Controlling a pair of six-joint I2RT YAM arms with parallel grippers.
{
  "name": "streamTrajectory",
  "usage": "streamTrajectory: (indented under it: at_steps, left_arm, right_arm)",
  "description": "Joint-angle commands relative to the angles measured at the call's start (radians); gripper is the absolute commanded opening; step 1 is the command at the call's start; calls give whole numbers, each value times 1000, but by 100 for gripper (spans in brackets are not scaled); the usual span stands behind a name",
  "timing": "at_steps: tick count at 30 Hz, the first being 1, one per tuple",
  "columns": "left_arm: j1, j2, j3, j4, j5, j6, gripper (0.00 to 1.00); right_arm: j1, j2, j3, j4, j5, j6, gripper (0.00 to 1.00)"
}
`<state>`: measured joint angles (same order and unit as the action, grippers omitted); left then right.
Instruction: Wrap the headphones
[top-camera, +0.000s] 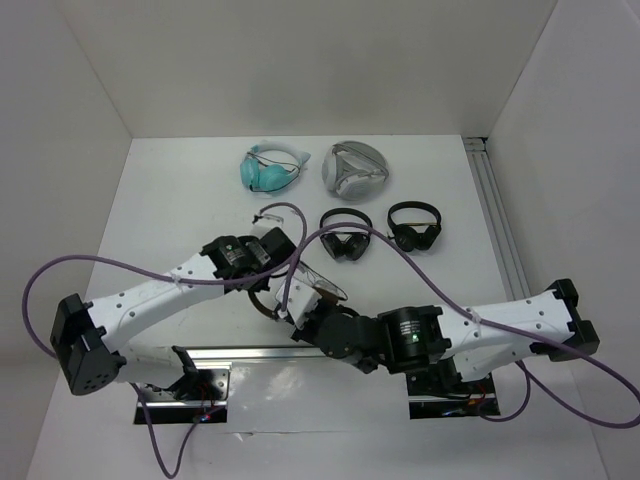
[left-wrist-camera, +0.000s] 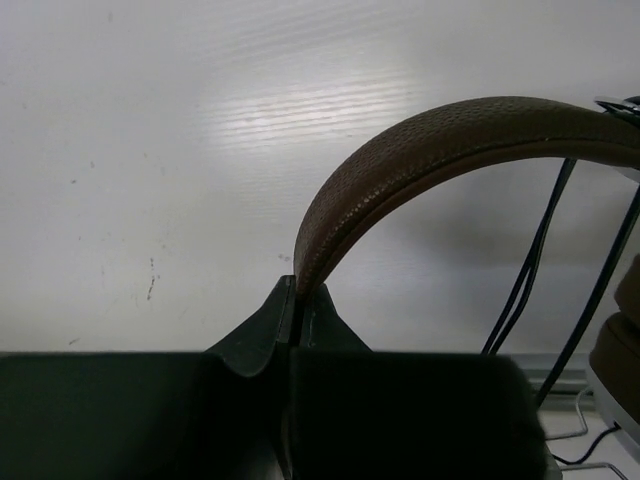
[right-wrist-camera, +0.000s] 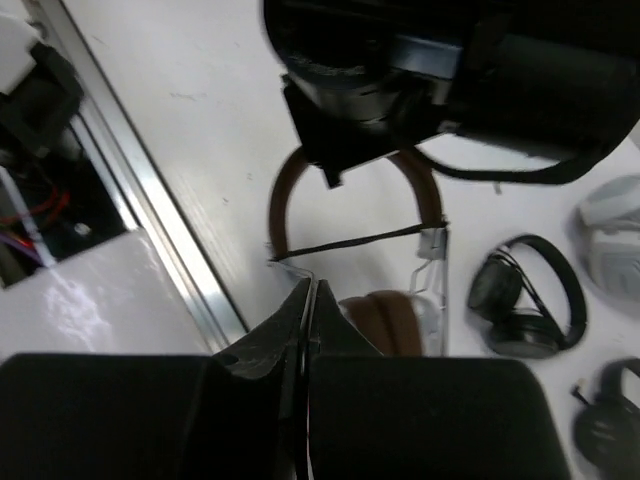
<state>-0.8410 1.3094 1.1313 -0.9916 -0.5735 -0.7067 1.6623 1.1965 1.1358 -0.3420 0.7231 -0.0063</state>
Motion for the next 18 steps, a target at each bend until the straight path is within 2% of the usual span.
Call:
streamTrajectory:
  at_steps: [1, 6, 12, 18]
  left_arm:
    - [-82, -6, -8, 34, -37, 53, 0]
    - [-204, -65, -37, 44, 23, 127, 0]
    - [-219, -258, -71, 100, 168, 187, 0]
    - [-219, -337, -68, 90, 308, 231, 0]
  right_arm:
    - [-33, -11, 81, -126, 93, -57, 0]
    - [-78, -20, 55, -196, 136, -66, 0]
    - [-98, -89, -30, -177, 185, -95, 0]
    - [-199, -132, -102, -118, 199, -129, 0]
